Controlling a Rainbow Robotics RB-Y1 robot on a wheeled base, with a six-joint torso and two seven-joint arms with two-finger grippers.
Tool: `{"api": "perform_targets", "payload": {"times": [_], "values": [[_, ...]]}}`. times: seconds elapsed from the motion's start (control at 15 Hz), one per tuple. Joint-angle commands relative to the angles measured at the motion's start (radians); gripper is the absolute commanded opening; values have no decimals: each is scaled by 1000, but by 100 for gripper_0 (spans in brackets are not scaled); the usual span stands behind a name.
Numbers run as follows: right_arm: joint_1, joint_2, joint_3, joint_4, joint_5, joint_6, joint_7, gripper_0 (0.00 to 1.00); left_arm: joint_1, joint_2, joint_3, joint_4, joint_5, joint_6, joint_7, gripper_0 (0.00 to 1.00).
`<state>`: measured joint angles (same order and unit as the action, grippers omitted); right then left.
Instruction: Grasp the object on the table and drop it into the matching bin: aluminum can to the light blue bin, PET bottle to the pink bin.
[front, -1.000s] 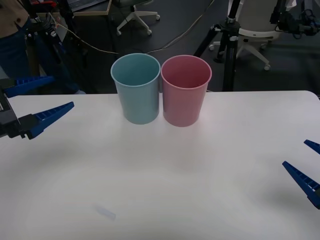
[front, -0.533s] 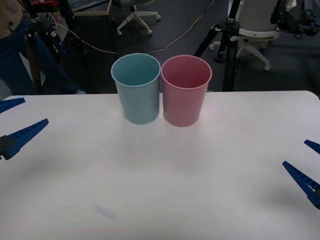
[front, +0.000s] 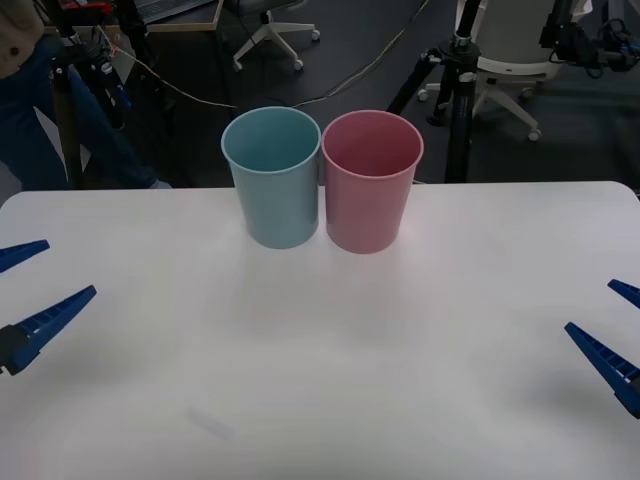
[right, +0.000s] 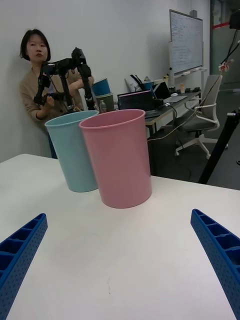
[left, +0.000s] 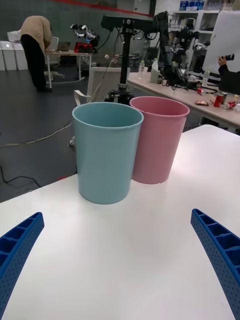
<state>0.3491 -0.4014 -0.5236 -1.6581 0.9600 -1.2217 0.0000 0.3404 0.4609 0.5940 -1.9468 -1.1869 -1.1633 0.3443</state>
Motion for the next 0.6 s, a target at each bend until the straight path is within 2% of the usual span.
{"api": "perform_targets", "payload": {"times": [0.07, 0.27, 0.6], "values": [[0, 0, 0, 0, 0, 0, 0, 100, 65, -27, -10, 0, 20, -24, -45, 100], [0, 0, 0, 0, 0, 0, 0, 100, 126, -27, -26, 0, 59, -27, -70, 100], [0, 0, 0, 0, 0, 0, 0, 100, 151, -27, -28, 2, 70, -26, -87, 100]]}}
